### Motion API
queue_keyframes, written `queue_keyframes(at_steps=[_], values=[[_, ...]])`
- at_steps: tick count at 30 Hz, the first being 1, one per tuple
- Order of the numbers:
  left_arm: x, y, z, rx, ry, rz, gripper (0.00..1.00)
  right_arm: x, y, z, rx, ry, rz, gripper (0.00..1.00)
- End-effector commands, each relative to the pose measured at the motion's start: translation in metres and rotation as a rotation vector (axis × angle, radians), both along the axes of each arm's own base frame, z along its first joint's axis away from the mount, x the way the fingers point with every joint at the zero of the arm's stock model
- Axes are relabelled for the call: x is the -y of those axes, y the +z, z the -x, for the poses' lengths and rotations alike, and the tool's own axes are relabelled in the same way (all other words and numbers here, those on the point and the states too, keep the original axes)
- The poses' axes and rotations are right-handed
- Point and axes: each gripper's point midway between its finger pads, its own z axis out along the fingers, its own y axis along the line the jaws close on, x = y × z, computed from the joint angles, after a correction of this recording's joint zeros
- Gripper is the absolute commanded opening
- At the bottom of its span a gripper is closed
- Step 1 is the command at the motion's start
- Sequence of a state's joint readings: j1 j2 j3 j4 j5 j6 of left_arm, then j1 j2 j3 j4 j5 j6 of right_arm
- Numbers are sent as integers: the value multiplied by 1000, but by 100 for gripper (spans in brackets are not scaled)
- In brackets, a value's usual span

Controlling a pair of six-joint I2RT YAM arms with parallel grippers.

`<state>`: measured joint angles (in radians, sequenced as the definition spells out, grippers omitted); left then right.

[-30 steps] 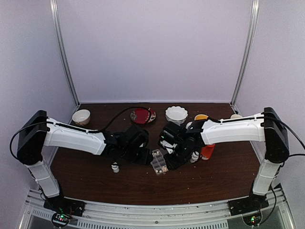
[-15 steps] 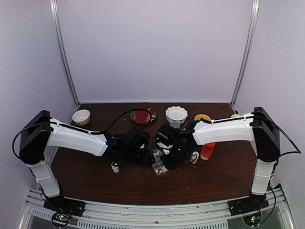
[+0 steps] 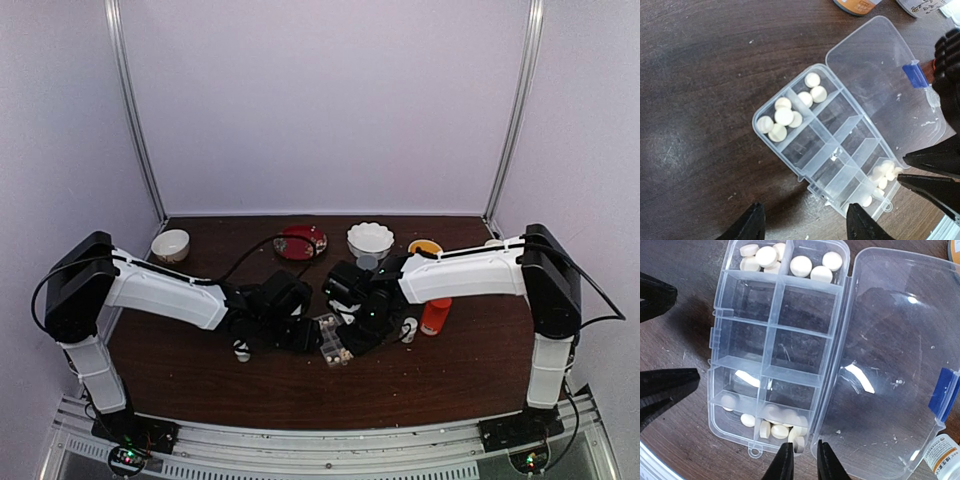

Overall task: Sort the pills into containers
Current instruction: Adjust the pill container at the center of the board.

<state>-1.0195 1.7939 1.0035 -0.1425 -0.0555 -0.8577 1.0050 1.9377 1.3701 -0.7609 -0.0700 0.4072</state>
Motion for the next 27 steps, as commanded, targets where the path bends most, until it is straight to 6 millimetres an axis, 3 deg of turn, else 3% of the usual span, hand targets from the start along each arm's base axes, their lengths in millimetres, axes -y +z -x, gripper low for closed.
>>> queue_keyframes(at_steps=[1, 10, 14, 17, 27], values=[[4, 1, -6, 6, 7, 36, 58, -2, 2, -4, 21, 4, 18, 18], [6, -3, -4, -10, -4, 46, 57, -7, -2, -3, 9, 12, 19, 12], [6, -6, -3, -19, -9, 49, 57, -8, 0, -3, 9, 15, 19, 4], [6, -6, -3, -21, -9, 50, 57, -8, 4, -2, 12, 16, 14, 0], [5, -9, -4, -22, -10, 48, 56, -8, 29, -5, 46, 14, -17, 0]])
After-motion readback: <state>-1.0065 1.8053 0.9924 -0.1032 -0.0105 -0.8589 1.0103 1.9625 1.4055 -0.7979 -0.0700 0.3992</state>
